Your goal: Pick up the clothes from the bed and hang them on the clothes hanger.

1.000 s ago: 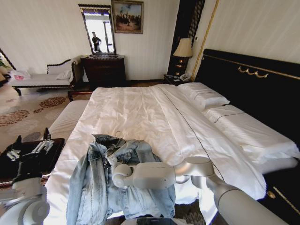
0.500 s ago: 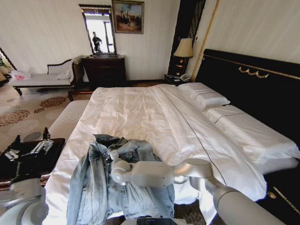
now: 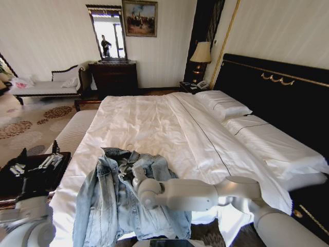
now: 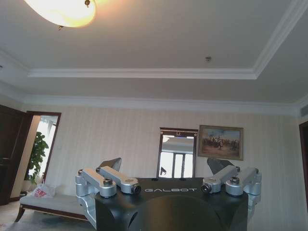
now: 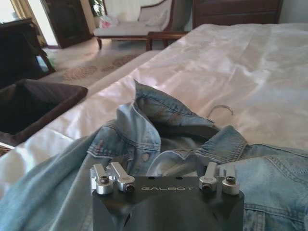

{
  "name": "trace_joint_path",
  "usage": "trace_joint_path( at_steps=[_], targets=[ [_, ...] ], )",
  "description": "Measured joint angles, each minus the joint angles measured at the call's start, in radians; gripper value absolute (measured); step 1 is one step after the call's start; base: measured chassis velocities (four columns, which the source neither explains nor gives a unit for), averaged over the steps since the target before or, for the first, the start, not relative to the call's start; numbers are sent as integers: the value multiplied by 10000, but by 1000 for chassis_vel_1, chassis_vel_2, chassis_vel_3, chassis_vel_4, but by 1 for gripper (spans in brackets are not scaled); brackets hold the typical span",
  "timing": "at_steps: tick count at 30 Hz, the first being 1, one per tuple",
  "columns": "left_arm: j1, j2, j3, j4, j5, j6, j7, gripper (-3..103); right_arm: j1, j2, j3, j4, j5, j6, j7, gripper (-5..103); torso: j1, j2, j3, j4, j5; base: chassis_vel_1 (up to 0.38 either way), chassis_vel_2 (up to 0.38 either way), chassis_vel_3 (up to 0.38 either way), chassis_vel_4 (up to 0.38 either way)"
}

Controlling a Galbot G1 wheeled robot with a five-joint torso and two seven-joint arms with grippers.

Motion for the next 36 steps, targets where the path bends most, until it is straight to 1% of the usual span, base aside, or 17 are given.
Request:
trace_joint_path(
  at_steps=[1, 2, 3, 4, 6, 7, 8, 9, 11, 13, 17, 23, 31, 36],
  targets=[
    [25, -21, 14, -18, 37, 2, 0, 100, -98, -95, 45, 77, -212, 160, -193, 79, 0, 0, 0, 1, 0, 0, 0, 0, 0],
    [25, -21, 14, -18, 37, 2, 0, 100, -98, -95, 45, 77, -212, 160, -193, 79, 0, 0, 0, 1, 0, 0, 0, 0, 0],
    [51, -44, 23, -36, 68, 3, 0, 100, -185, -160, 108, 90, -469, 373, -387, 79, -1, 0, 0, 1, 0, 0, 0, 0, 0],
    [74, -66, 27, -45, 96, 4, 0, 100, -261, -207, 185, 48, -782, 708, -659, 84, -1, 1, -1, 1, 0, 0, 0, 0, 0],
    [125, -114, -8, -48, 142, 4, 1, 100, -363, -346, 329, -244, -1397, 1573, -1510, 94, -1, 1, 0, 3, -3, 0, 0, 0, 0],
    [125, -114, -8, -48, 142, 4, 1, 100, -363, -346, 329, -244, -1397, 1573, -1510, 94, -1, 1, 0, 3, -3, 0, 0, 0, 0],
    [137, -124, -43, -48, 147, 4, 1, 100, -384, -393, 387, -349, -1518, 1843, -1737, 98, -1, 1, -1, 3, -3, 0, 0, 0, 0],
    [151, -132, -91, -43, 147, 4, 1, 100, -423, -418, 443, -432, -1581, 2079, -1905, 100, -1, 0, 0, 2, -3, 0, 0, 0, 0],
    [186, -138, -179, -36, 142, 1, 0, 100, -518, -444, 519, -515, -1625, 2360, -2106, 100, 2, 0, 1, 2, -2, 0, 0, 0, 0],
    [196, -139, -208, -35, 137, 1, 0, 100, -556, -453, 534, -530, -1640, 2436, -2161, 100, 2, 0, 1, 2, -2, 0, 0, 0, 0],
    [156, -149, -258, -77, 129, 36, -34, 100, -844, -466, 524, -629, -2012, 2556, -2434, 100, 0, 0, 0, 2, -3, 0, 0, 0, 0],
    [145, -225, -216, -165, 196, 84, -50, 100, -1084, -290, 497, -759, -2242, 2827, -2721, 100, 1, 0, 1, 1, -3, 0, 0, 0, 0],
    [171, -238, -215, -235, 224, 85, -56, 100, -1072, -149, 373, -829, -2282, 2863, -2740, 100, 0, 0, 0, 2, -3, 0, 0, 0, 0],
    [168, -234, -215, -233, 225, 86, -58, 100, -1073, -73, 333, -873, -2284, 2851, -2709, 100, 1, 0, 1, 0, -2, 71, 71, -104, -93]
  ],
)
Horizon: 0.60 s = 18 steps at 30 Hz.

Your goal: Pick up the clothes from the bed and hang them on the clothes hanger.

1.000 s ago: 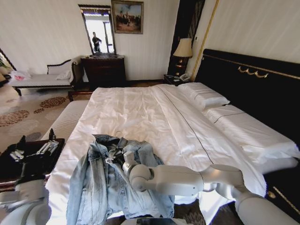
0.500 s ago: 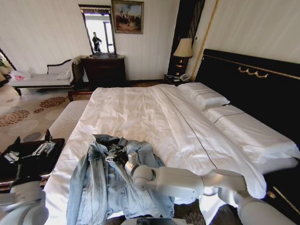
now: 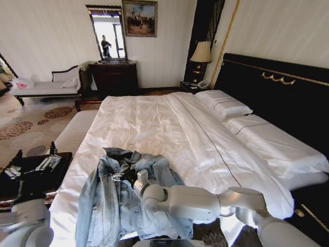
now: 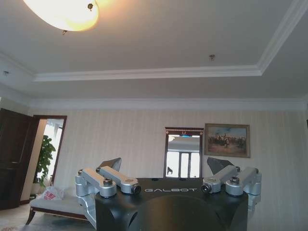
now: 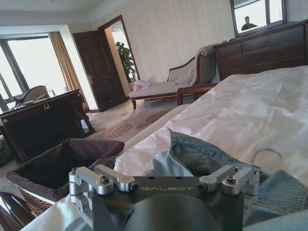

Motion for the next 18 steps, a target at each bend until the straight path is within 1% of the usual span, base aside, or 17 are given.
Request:
trace_joint_path(
  at_steps=[7, 12, 16, 18],
  targets=[
    [-34, 21, 0, 67, -4, 0, -12, 100, 55, 154, -67, -144, 8, -48, 64, 100, 0, 1, -1, 5, -6, 139, 146, -145, -121],
    [-56, 52, -32, 146, -45, -6, -26, 100, 174, 344, -149, -358, 45, -78, 215, 100, -4, 1, -3, 6, -5, 85, 61, -45, -58],
    [-55, 66, -85, 195, -87, -41, -25, 100, 256, 446, -177, -542, 49, -91, 220, 100, -4, 0, -1, 0, 3, -27, -11, 9, 7],
    [-54, 72, -112, 228, -117, -62, -22, 100, 339, 553, -198, -723, 88, -105, 220, 100, -2, 0, 0, -2, 2, -61, -23, 29, 4]
  ],
)
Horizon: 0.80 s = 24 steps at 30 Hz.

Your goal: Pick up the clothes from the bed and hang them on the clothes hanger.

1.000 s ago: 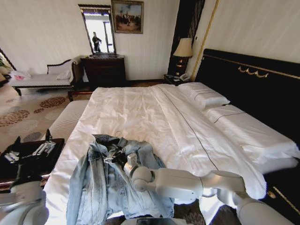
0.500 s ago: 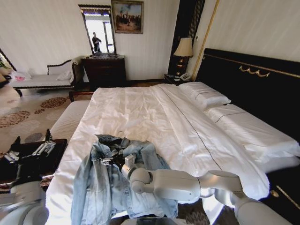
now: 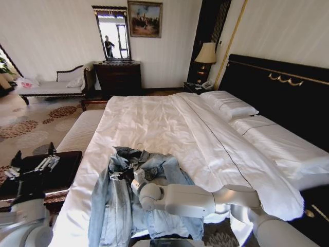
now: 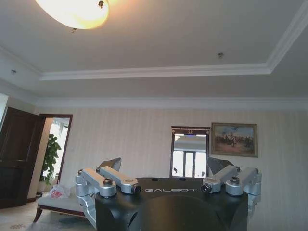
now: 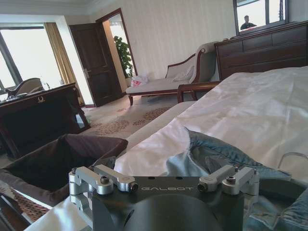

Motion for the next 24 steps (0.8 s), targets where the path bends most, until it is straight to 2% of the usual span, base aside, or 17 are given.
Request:
trace_joint_path(
  at_steps=[24],
  targets=[
    [-29, 36, -110, 38, -83, -25, 5, 100, 418, 490, -265, -773, 179, -517, 415, 100, -1, 1, -1, 4, -3, -5, -3, 2, 1]
  ],
)
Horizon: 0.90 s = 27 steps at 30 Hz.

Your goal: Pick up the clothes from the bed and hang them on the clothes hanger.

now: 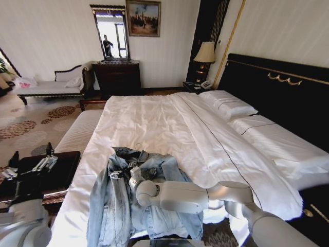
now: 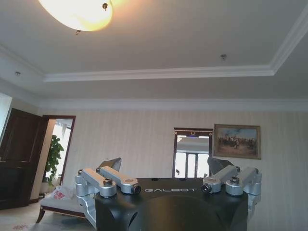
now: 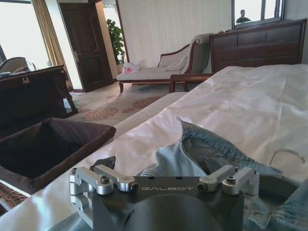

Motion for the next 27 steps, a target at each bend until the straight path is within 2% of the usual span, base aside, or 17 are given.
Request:
trace_joint_path(
  at_steps=[6, 9, 10, 13, 16, 18, 21, 22, 27],
  targets=[
    [-63, 37, -42, 50, -46, 0, 1, 100, 614, 371, -229, -864, -507, -466, 3, 100, 2, 0, 1, -1, -1, 0, 0, 0, 0],
    [-96, 93, -98, 70, -151, 0, 2, 100, 1250, 779, -436, -1728, -516, -1399, -93, 100, 2, 0, 1, 0, 0, 0, 0, 0, 0],
    [-96, 93, -98, 70, -151, 0, 2, 100, 1250, 779, -436, -1728, -516, -1399, -93, 100, 2, 0, 1, 0, 0, 0, 0, 0, 0],
    [-89, 170, -145, 74, -265, 6, 0, 100, 1783, 1047, -591, -2373, -510, -2554, -723, 100, 2, -1, 0, 0, -1, 0, 0, 0, 0],
    [-66, 229, -175, 77, -341, 10, 0, 100, 2010, 1211, -656, -2714, -495, -2904, -994, 100, 2, -1, 1, -1, -2, 0, 0, 0, 0],
    [8, 404, -280, 111, -563, 10, -1, 100, 2421, 1651, -805, -3447, -455, -3375, -1275, 100, 3, -1, 1, 0, -2, 0, 0, 0, 0],
    [73, 560, -343, 163, -756, 9, -3, 100, 2626, 1972, -976, -3935, -487, -3661, -1112, 100, 2, 0, 1, 0, -2, 0, 0, 0, 0],
    [144, 703, -383, 212, -929, 9, -5, 100, 2801, 2274, -1248, -4320, -648, -4112, -638, 100, 2, -1, 1, 1, -2, 0, 0, 0, 0],
    [304, 1073, -397, 252, -1341, 28, -69, 100, 3123, 2709, -2094, -5129, -1249, -4779, -63, 100, 2, 0, 0, 3, -1, 0, 0, 0, 0]
  ],
)
